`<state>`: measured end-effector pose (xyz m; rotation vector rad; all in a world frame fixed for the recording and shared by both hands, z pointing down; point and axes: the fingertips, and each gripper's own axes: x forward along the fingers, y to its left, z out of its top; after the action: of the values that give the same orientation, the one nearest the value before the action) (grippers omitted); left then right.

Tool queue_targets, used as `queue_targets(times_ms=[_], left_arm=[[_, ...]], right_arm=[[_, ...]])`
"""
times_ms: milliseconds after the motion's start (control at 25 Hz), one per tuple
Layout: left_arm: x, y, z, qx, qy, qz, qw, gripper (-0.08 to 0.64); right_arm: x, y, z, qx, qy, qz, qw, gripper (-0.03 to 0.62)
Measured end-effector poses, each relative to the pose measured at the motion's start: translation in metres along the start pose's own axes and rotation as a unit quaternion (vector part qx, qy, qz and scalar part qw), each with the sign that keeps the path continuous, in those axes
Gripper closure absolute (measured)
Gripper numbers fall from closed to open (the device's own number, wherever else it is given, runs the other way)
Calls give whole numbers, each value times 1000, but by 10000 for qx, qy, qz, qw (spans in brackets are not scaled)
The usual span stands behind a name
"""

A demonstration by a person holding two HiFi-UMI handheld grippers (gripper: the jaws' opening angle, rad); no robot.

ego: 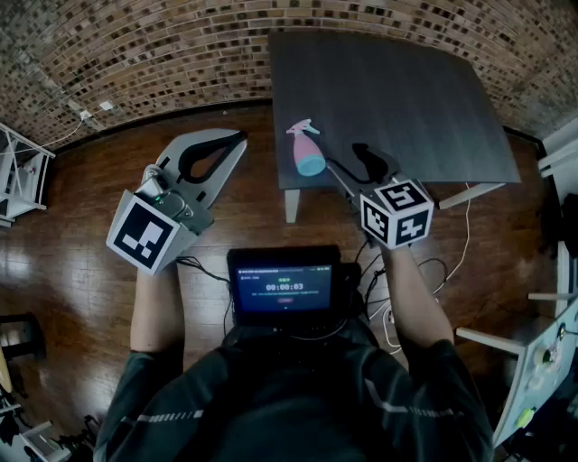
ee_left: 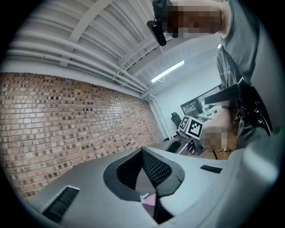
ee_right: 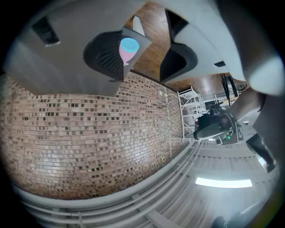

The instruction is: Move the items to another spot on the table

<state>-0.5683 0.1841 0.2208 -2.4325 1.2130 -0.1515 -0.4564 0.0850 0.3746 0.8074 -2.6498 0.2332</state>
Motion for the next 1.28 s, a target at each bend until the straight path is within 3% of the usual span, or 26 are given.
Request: queue_targets(times_ms=[120,240,440,520,720,1120,1280], left_arm=[[-5,10,-6,-181,-14,32,9998,563],[-1,21,-15,-231,-47,115,9997,563],[12,40,-37,-270,114,194,9994,563],[16,51,-41,-292,139,286,9991,563],[33,76,-53,-272,176,454,9984,563],[65,116,-92,-519,382,638,9959,563],[69,116,-104,-338,607,631,9956,563]], right_arm=[[23,5,-5,79,198,134,9997,328],[53,-7,-21,150,489,193,9985,233],[102,-26,-38,202,905,268,9953,227],[120,-30,-46,280,1129,380,9925,167],[160,-51,-63,480,1629,416,9846,166],[231,-65,-123,1158,3016,448,9453,164],[249,-68,-152,1286,3398,366,9309,164]])
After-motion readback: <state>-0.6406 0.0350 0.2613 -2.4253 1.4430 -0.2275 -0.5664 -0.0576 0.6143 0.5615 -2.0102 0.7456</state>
